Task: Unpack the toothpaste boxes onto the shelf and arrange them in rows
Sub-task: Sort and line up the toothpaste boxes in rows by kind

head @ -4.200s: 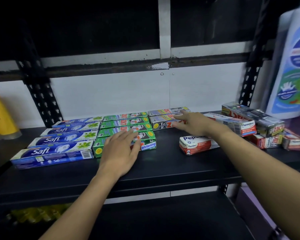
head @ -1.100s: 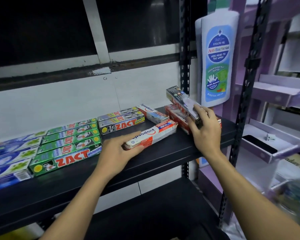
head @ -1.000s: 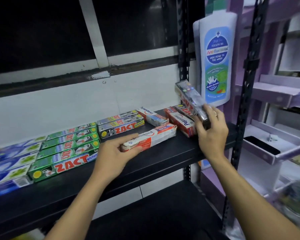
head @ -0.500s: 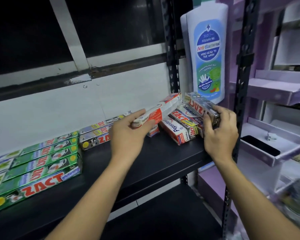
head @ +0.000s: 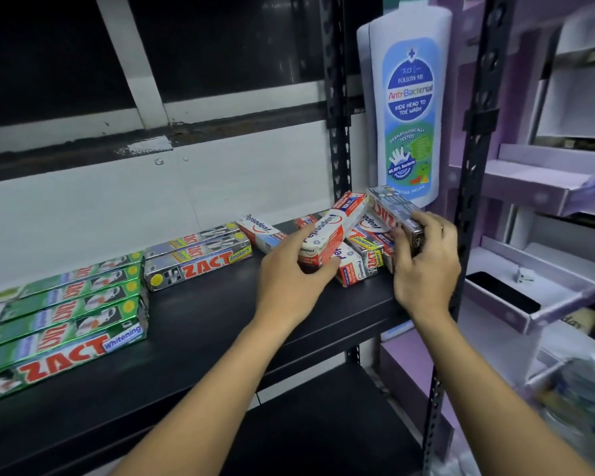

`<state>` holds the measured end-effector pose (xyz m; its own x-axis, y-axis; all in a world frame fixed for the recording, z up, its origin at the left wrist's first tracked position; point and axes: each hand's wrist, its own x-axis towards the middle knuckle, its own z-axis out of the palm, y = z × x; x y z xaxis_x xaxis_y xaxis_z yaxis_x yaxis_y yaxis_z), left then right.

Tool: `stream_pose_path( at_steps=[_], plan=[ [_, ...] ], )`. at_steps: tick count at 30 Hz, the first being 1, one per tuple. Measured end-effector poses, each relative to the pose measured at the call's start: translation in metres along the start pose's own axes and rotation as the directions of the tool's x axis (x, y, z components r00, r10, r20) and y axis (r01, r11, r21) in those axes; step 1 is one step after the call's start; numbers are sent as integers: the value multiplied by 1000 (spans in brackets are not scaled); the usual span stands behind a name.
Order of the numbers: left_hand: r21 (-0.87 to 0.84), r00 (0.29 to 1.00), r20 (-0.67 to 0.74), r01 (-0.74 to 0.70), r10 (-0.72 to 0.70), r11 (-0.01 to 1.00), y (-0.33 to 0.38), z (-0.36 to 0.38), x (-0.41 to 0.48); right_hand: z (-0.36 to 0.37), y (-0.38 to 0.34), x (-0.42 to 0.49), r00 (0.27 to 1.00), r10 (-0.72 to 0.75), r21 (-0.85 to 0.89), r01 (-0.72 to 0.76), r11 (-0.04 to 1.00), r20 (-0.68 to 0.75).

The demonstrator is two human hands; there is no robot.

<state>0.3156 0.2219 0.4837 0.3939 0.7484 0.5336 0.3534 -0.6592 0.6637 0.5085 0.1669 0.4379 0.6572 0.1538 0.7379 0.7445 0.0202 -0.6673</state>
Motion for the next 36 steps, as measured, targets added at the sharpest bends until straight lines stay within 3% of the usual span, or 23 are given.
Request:
stream_pose_path(
  at_steps=[9, 17, 21, 24, 29, 34, 36],
  plan=[
    [113, 1000, 1, -7, 7, 994, -13, -76, -44, -13, -11, -5, 999, -46, 95, 44, 995, 17],
    [405, 999, -3, -28, 33, 914, -55, -164, -84, -36, -71, -23, 980, -167, 234, 187, 954, -105],
    [537, 998, -50, 3, 28, 844, -80, -199, -88, -37, -118, -43, 963, -269, 374, 242, 895, 22],
    [493, 985, -172, 114, -32, 862, -92, -214, -91, -28, -148, -71, 932, -315, 484, 195, 853, 180],
    [489, 968, -232, 203, -98, 848, -95, -215, -92, -2, -169, -110, 801, -378, 515, 104, 851, 463],
    [570, 981, -120, 194, -153, 798, -103, -212, -88, 19, -171, -89, 517, -312, 297, 114, 948, 797],
    [579, 981, -100, 194, -168, 792, -104, -212, -88, 28, -170, -77, 451, -262, 235, 116, 965, 853]
  ],
)
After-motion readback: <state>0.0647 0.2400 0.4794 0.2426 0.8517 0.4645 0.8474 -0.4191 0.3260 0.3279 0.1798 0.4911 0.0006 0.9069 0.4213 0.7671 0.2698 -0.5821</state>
